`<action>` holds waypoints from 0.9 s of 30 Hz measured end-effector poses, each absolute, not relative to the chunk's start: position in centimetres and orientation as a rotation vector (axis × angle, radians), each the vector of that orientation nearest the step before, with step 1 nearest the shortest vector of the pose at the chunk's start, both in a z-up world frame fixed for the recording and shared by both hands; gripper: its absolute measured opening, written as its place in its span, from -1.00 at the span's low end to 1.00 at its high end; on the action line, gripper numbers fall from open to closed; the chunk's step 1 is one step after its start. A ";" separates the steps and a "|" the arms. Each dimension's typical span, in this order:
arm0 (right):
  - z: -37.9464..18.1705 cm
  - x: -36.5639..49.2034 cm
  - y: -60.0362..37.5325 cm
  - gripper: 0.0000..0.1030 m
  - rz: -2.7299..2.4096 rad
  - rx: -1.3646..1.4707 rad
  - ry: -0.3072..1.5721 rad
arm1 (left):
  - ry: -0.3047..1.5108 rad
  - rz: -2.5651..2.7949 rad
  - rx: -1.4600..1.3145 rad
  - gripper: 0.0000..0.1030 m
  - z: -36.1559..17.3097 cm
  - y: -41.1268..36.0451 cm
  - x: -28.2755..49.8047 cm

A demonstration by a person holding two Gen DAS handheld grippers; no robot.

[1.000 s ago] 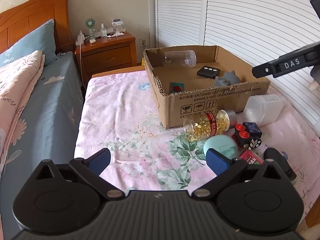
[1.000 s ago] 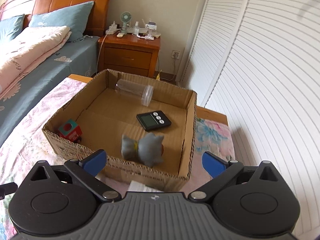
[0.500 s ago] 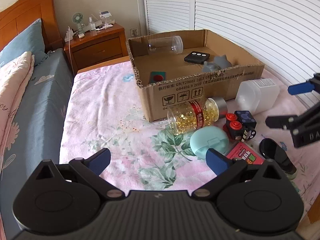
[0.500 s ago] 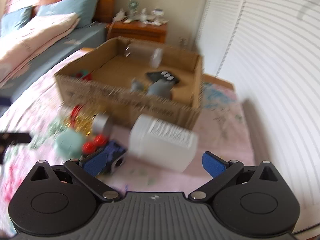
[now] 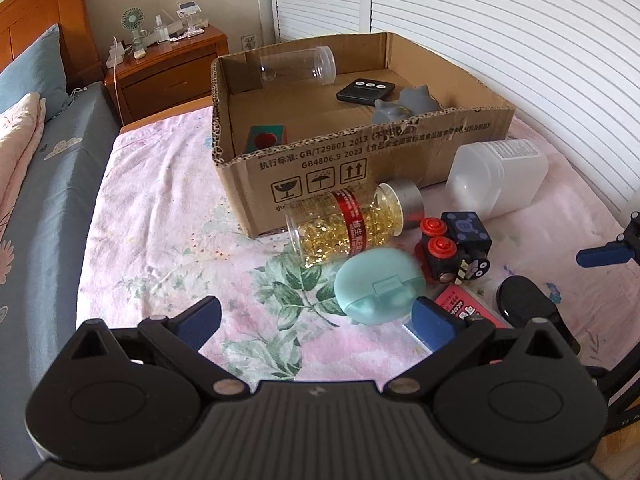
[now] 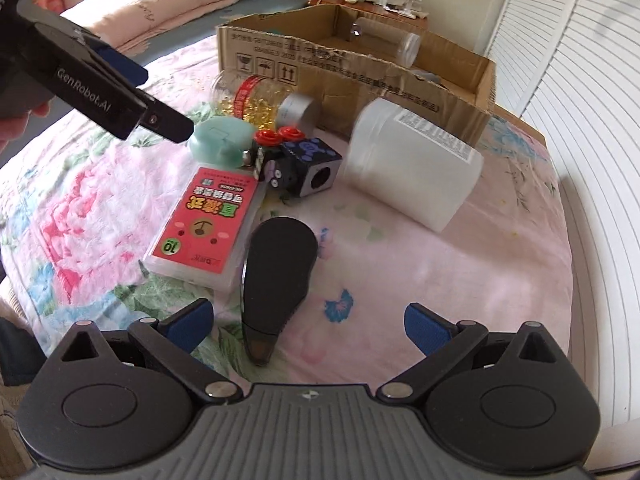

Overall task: Organize rigid objects
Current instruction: 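Move the right tool toward the black clip while the left tool returns to the table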

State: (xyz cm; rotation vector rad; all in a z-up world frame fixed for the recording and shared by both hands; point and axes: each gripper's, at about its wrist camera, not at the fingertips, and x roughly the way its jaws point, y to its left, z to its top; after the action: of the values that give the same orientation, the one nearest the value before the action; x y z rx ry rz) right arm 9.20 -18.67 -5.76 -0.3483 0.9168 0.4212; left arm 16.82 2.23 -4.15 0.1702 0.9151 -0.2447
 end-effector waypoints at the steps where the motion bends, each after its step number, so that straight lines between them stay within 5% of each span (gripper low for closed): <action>1: -5.7 9.4 -19.1 1.00 0.396 -0.345 0.912 | 0.917 -0.249 0.177 0.96 -4.2 2.0 16.9; 27: -6.2 12.0 -23.6 1.00 0.184 -0.179 0.920 | 0.977 -0.236 0.089 0.98 -7.0 3.3 19.4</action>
State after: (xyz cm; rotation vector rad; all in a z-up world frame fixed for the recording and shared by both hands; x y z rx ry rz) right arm 12.03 -23.58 -6.20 -0.1793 0.9197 0.1840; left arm 19.35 3.35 -6.97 0.0895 0.9766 -0.2358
